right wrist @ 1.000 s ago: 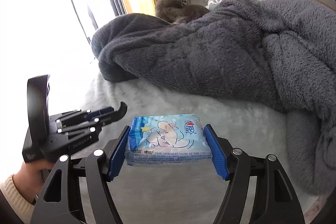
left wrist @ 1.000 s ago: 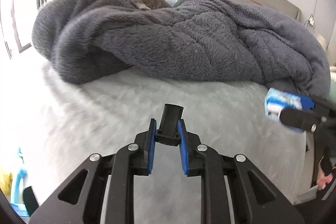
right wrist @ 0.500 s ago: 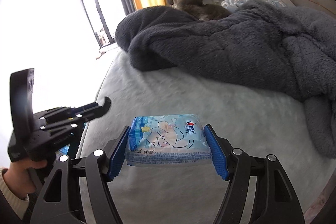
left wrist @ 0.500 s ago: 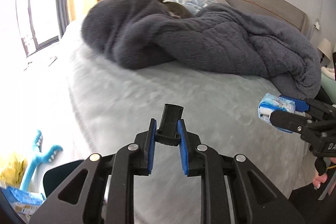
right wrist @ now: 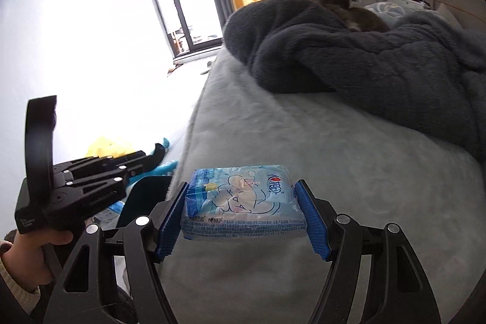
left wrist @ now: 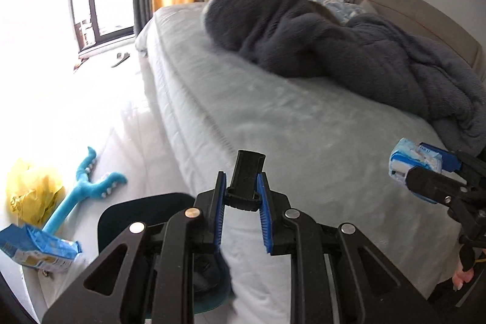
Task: Collect trash
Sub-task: 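Carry the wipes pack in the right tool over the teal trash bin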
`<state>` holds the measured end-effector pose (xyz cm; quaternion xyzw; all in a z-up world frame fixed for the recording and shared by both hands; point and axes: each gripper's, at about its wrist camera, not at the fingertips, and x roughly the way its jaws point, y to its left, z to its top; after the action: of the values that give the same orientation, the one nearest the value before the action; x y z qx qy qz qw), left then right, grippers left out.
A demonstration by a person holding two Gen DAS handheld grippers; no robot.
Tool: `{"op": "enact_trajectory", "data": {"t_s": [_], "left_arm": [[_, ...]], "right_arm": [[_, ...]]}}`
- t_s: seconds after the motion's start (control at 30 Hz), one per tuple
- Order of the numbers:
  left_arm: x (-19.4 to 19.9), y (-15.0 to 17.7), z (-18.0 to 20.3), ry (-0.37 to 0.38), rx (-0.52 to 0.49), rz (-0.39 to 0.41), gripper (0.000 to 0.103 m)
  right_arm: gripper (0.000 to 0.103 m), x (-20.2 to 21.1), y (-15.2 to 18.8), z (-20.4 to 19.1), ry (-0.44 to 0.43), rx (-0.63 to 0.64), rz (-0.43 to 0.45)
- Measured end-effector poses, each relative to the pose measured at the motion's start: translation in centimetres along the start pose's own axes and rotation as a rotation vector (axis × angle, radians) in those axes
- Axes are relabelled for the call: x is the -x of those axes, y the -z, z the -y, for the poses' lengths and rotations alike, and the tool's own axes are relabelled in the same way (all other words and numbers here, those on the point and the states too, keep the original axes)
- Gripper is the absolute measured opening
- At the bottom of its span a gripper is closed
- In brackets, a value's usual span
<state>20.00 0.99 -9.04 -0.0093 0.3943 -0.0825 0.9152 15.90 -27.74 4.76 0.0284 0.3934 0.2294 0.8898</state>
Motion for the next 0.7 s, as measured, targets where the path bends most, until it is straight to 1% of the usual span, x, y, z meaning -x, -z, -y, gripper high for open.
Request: {"op": "enact_trajectory", "data": {"t_s": [0.33, 0.47, 0.7], "left_arm": [[-1.6, 3.2, -6.7, -0.066, 0.097, -0.125, 0.022], [-2.1, 4.5, -8.8, -0.078, 0.132, -0.183, 0.022], [-3.9, 7.0, -12.0, -0.081, 0.201, -0.310, 0.023]], "right_arm": [[0.071, -3.8, -0.8, -6.4, -0.080, 0.080, -0.030], [0.071, -5.2, -0.8, -8.4, -0.107, 0.091, -0.049], [0.071, -7.7, -0.7, -11.6, -0.140, 0.117, -0.092]]}}
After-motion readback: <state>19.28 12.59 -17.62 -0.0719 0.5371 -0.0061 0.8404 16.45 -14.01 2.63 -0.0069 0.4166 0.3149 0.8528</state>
